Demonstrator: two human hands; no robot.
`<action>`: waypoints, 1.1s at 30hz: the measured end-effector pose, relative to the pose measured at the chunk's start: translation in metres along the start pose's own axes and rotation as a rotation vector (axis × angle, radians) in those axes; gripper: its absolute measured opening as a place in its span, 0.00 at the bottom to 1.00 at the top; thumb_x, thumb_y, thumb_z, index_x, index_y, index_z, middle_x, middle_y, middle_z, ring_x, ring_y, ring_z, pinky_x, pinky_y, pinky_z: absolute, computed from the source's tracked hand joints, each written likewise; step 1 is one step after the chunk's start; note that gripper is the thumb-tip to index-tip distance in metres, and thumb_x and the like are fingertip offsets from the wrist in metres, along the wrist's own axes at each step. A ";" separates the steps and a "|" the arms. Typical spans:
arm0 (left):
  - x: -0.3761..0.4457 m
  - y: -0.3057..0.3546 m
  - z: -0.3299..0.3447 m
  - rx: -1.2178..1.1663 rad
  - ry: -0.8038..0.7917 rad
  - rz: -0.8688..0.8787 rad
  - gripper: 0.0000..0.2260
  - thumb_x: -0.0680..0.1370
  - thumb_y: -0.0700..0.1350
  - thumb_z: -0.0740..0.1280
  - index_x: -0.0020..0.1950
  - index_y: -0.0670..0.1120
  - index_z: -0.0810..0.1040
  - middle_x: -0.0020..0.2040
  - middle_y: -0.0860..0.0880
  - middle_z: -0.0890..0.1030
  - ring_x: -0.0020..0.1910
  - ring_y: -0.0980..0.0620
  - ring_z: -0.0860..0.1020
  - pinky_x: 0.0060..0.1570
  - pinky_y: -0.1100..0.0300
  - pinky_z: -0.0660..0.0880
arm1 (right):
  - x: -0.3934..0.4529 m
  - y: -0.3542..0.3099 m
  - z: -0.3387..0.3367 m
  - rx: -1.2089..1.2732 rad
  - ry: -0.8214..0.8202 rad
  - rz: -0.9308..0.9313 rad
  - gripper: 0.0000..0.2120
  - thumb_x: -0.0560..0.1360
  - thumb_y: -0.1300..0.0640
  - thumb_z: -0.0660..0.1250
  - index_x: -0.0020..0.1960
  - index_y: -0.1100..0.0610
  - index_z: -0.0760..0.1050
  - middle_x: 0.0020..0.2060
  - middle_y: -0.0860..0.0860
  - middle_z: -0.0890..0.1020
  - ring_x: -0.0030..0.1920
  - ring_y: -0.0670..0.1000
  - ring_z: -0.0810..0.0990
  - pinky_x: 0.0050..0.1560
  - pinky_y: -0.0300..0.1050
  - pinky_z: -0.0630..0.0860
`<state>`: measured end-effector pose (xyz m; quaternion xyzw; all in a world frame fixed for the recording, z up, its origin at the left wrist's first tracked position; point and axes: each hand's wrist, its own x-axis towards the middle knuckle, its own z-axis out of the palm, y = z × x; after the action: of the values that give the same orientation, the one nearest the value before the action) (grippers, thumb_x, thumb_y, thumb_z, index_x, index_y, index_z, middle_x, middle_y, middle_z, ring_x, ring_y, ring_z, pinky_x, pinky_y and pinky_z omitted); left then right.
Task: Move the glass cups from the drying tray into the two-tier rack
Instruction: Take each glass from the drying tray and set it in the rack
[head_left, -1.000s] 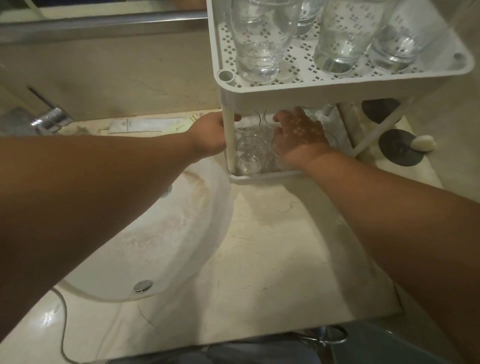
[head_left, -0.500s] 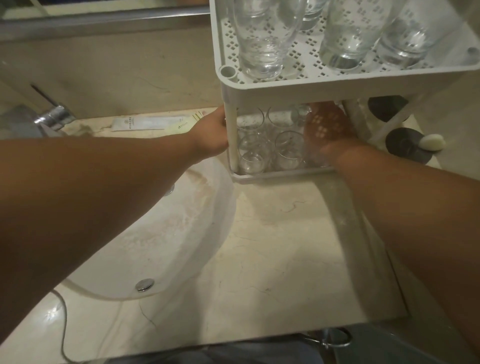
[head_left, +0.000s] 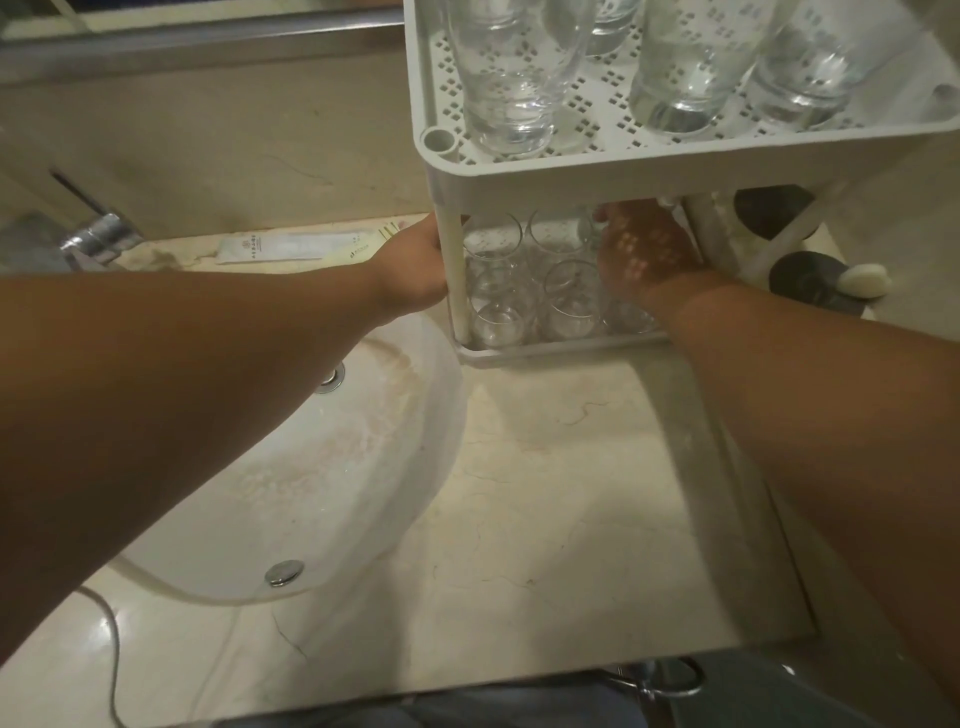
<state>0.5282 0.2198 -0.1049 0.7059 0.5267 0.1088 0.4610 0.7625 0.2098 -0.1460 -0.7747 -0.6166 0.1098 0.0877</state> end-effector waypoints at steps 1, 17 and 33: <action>0.001 -0.001 0.000 0.007 -0.010 0.006 0.34 0.67 0.51 0.64 0.75 0.56 0.67 0.57 0.56 0.74 0.60 0.48 0.74 0.55 0.55 0.70 | 0.001 0.002 0.001 -0.017 -0.005 0.005 0.17 0.78 0.61 0.61 0.66 0.55 0.71 0.65 0.58 0.72 0.66 0.60 0.71 0.66 0.57 0.70; 0.008 -0.008 0.001 0.021 0.001 0.056 0.36 0.66 0.52 0.60 0.76 0.54 0.67 0.60 0.52 0.75 0.67 0.40 0.74 0.58 0.51 0.71 | -0.008 0.004 -0.005 -0.032 0.029 0.018 0.15 0.75 0.60 0.67 0.61 0.54 0.77 0.62 0.56 0.76 0.63 0.57 0.75 0.64 0.51 0.73; 0.011 -0.011 0.001 0.000 0.002 0.022 0.38 0.65 0.53 0.60 0.77 0.55 0.65 0.59 0.54 0.73 0.66 0.42 0.74 0.53 0.54 0.70 | -0.022 0.001 -0.010 -0.066 0.042 0.019 0.12 0.79 0.60 0.61 0.61 0.55 0.76 0.61 0.56 0.75 0.62 0.59 0.74 0.63 0.52 0.72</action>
<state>0.5259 0.2286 -0.1174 0.7116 0.5194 0.1145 0.4591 0.7610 0.1880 -0.1351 -0.7852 -0.6103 0.0738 0.0738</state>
